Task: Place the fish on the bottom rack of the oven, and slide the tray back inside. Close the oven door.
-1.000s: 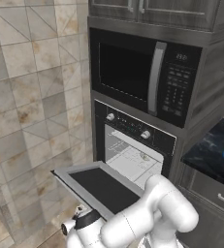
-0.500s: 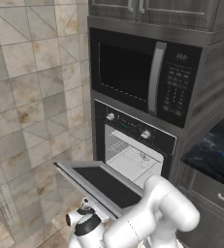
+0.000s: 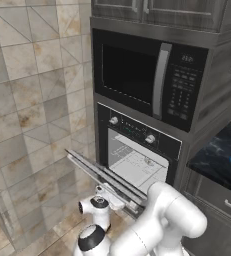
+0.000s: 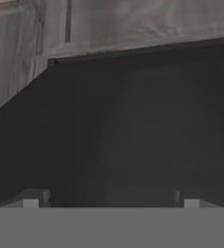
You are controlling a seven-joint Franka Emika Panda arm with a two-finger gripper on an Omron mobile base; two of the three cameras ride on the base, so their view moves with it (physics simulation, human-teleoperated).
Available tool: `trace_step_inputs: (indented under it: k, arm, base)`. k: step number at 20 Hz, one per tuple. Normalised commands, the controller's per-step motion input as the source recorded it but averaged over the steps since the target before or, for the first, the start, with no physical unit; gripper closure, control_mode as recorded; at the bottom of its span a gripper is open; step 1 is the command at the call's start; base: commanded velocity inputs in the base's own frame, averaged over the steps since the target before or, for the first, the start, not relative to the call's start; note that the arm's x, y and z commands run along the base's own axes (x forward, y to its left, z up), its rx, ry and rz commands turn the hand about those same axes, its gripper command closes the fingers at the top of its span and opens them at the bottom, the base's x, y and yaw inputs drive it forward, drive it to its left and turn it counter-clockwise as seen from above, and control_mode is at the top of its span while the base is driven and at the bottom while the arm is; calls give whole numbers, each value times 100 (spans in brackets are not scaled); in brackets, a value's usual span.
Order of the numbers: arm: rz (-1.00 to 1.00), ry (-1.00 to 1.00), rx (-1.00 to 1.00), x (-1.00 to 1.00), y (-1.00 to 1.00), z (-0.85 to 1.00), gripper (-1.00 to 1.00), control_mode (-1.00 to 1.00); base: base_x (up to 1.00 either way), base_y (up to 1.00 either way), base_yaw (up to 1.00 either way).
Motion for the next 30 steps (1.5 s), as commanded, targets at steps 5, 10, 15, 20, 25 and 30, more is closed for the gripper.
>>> trace_step_inputs:
  k: [5, 10, 15, 20, 25, 30]
  arm:
    - [-19, -8, -14, 62, -100, 67, -100, -100]
    - [-19, -2, -11, 81, -100, 57, -100, -100]
    - [-17, 0, -6, 92, -100, 33, -100, -100]
    - [-9, 0, 0, 98, -100, 2, -100, -100]
    - [-1, 0, 0, 74, -76, -17, -100, -100]
    - [4, 0, 0, 1, -7, -14, -100, -100]
  base:
    - [0, 0, 0]
    - [0, 0, 0]
    - [0, 0, 0]
    - [0, 0, 0]
    - [0, 0, 0]
    - [0, 0, 0]
